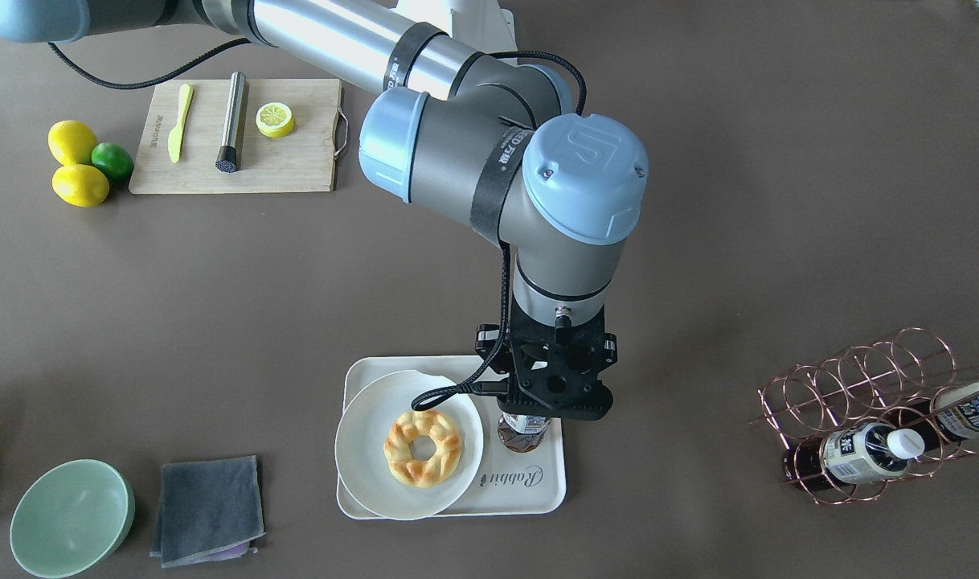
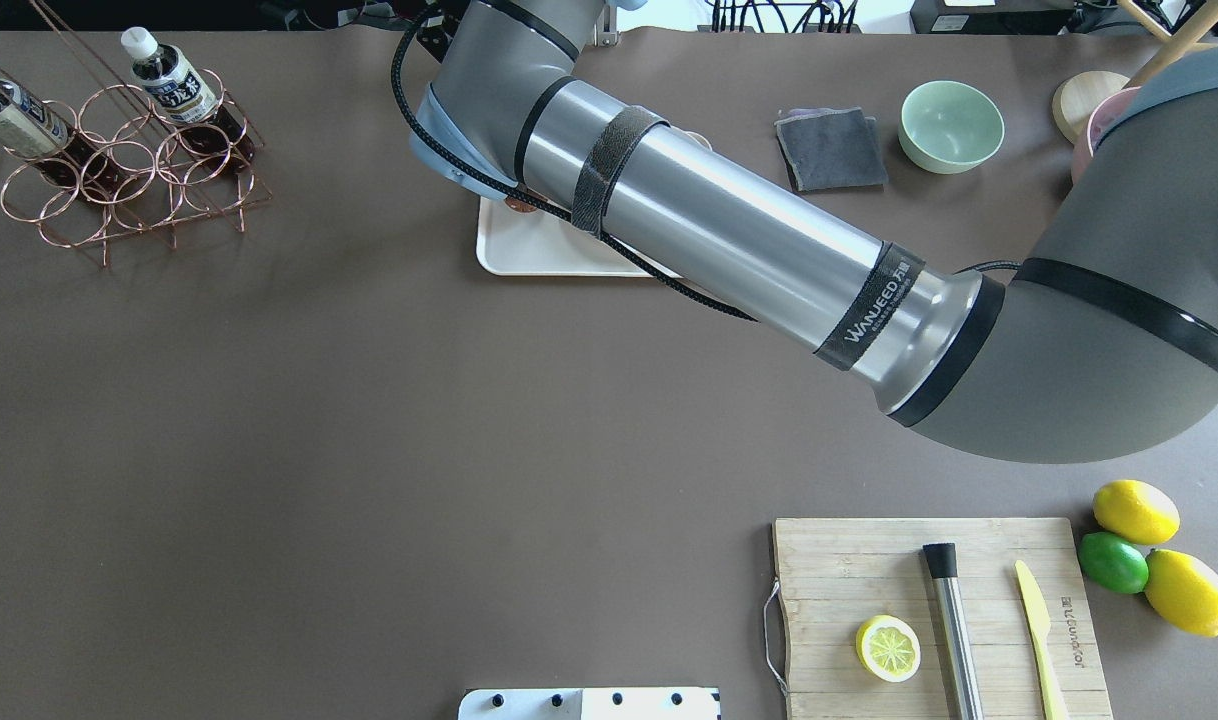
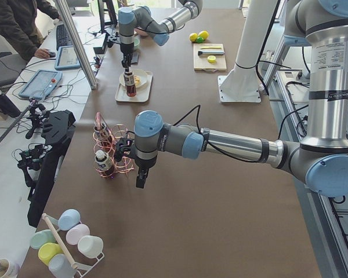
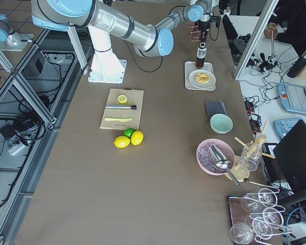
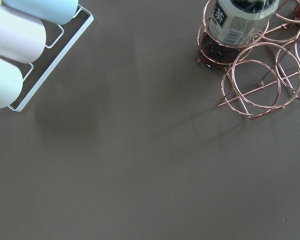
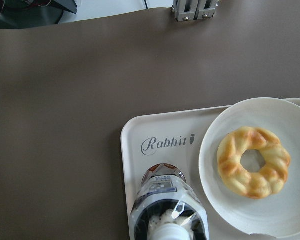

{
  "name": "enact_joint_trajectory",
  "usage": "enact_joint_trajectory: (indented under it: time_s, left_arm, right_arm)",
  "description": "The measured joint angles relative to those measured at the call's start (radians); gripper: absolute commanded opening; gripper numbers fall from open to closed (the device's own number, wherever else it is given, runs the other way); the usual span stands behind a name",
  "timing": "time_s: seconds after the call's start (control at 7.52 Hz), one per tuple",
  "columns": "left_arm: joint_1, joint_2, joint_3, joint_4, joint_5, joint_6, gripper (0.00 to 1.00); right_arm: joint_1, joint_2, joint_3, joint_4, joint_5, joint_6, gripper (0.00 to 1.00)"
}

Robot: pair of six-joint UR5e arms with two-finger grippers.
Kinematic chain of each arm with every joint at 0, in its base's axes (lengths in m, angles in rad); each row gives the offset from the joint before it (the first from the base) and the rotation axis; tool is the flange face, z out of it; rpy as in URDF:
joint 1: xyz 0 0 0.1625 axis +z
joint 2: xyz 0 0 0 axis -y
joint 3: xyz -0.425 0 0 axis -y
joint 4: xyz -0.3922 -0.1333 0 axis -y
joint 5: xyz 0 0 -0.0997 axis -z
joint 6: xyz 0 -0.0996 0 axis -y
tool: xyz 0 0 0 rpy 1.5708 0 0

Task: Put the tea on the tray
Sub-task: 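Lower the bottle onto the tray beside the plate and open the right gripper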

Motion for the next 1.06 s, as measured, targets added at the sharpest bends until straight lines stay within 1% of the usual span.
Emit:
enact_joint_trajectory:
  time_s: [0.13,0.27,0.4,0.8,1.06]
  left_arm:
    - [0.0,0.0,0.001,0.0,0.0,0.0,0.98]
    - [0.0,0.0,0.001,0.0,0.0,0.0,0.98]
    - [0.0,0.0,0.001,0.0,0.0,0.0,0.98]
    - [0.0,0.002,0.002,0.001,0.0,0.0,0.98]
    - [0.0,0.01,0.0,0.001,-0.001,0.0,0.98]
  right_arm:
    - [-0.005,0.0,0.0,0.0,-0.006,0.002,0.88]
    - [-0.008,-0.001,-0.001,0.001,-0.011,0.005,0.96]
    - [-0.012,-0.001,-0.001,0.002,-0.018,0.008,0.98]
    - [-0.018,0.0,0.003,0.003,-0.035,0.009,0.99]
    - [-0.01,0.002,0.051,-0.015,-0.013,0.01,0.99]
